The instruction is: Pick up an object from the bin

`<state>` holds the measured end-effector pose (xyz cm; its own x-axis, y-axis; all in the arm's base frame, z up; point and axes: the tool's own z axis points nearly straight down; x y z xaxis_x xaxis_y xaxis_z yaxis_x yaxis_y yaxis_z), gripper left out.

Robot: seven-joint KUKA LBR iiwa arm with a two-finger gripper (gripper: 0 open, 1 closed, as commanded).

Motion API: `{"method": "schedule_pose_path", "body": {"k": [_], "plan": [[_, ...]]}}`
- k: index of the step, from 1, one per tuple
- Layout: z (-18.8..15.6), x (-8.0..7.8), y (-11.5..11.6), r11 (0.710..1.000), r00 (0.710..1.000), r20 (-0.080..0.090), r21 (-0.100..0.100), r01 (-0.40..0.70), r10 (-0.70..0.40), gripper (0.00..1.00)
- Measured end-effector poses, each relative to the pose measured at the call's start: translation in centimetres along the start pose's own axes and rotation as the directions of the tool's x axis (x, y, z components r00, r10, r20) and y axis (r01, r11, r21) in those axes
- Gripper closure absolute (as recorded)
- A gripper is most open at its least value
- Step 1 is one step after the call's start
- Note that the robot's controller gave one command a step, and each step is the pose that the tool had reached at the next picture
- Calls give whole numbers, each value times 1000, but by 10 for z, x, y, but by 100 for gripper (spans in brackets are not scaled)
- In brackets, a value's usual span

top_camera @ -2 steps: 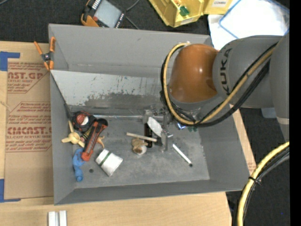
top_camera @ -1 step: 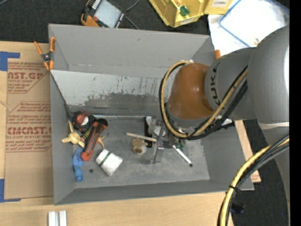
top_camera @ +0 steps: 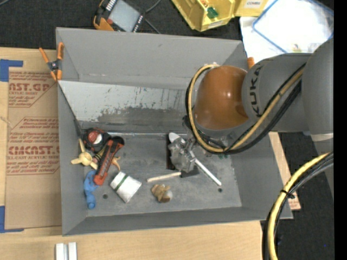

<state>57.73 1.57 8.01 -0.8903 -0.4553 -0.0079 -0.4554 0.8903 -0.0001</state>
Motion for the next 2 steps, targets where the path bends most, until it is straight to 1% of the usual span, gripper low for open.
{"method": "schedule_pose_path", "body": {"k": [1,2], "plan": [[0,0,0,1000,1000,0,-1,-2,2,100],[-6,-28,61,995,995,3,-1,98,-98,100]]}}
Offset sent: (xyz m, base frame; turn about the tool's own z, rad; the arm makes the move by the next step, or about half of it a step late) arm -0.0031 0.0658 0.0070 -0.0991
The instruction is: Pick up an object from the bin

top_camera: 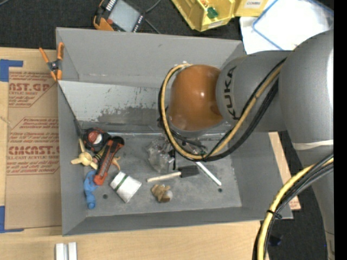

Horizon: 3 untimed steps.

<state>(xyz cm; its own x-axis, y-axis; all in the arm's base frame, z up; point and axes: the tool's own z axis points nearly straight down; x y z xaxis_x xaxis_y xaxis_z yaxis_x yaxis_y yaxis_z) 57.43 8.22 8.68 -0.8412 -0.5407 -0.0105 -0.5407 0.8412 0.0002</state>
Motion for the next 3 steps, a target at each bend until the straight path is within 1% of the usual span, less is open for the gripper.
{"method": "schedule_pose_path", "body": {"k": [1,2,3], "plan": [[-32,31,57,1000,1000,-1,-1,-11,11,100],[18,-40,54,994,994,5,0,113,-113,100],[17,-32,121,990,990,2,-2,139,-139,100]]}}
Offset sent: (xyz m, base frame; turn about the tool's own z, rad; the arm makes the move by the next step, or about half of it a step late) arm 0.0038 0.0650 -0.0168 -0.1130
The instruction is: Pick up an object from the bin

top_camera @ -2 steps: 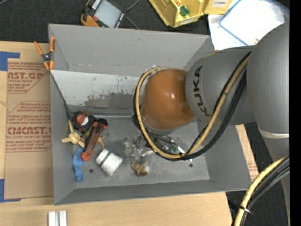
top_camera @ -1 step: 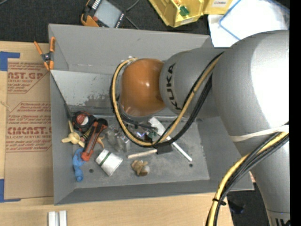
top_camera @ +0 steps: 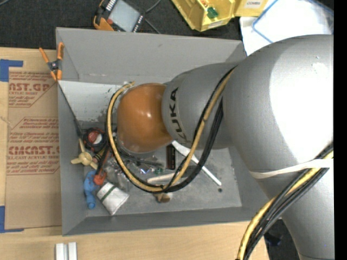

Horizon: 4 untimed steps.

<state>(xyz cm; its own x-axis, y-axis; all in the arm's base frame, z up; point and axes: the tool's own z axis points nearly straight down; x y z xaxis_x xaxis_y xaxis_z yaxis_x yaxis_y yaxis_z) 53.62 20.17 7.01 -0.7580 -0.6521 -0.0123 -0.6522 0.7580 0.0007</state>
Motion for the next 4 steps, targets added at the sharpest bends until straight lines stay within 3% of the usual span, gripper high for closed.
{"method": "schedule_pose_path", "body": {"k": [1,2,3,4], "plan": [[-4,-29,17,978,978,5,4,-210,210,100],[-6,7,27,961,961,10,2,-278,278,0],[-6,7,27,961,961,10,2,-277,277,0],[-3,8,47,963,963,15,4,-268,268,0]]}}
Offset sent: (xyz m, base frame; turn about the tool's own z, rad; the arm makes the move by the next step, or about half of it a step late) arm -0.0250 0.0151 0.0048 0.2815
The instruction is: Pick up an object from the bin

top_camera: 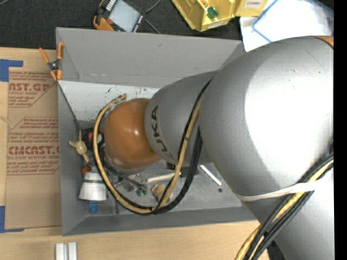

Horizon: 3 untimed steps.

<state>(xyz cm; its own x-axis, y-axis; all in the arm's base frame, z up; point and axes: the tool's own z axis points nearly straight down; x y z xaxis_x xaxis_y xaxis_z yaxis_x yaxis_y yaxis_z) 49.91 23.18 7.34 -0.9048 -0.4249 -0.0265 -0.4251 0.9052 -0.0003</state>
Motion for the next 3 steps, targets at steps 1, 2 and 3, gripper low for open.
{"method": "schedule_pose_path", "body": {"k": [1,2,3], "plan": [[-5,26,-31,976,976,0,0,217,-217,0],[0,13,-14,997,997,0,-5,78,-78,0],[-4,38,-109,948,948,0,-1,317,-317,0]]}}
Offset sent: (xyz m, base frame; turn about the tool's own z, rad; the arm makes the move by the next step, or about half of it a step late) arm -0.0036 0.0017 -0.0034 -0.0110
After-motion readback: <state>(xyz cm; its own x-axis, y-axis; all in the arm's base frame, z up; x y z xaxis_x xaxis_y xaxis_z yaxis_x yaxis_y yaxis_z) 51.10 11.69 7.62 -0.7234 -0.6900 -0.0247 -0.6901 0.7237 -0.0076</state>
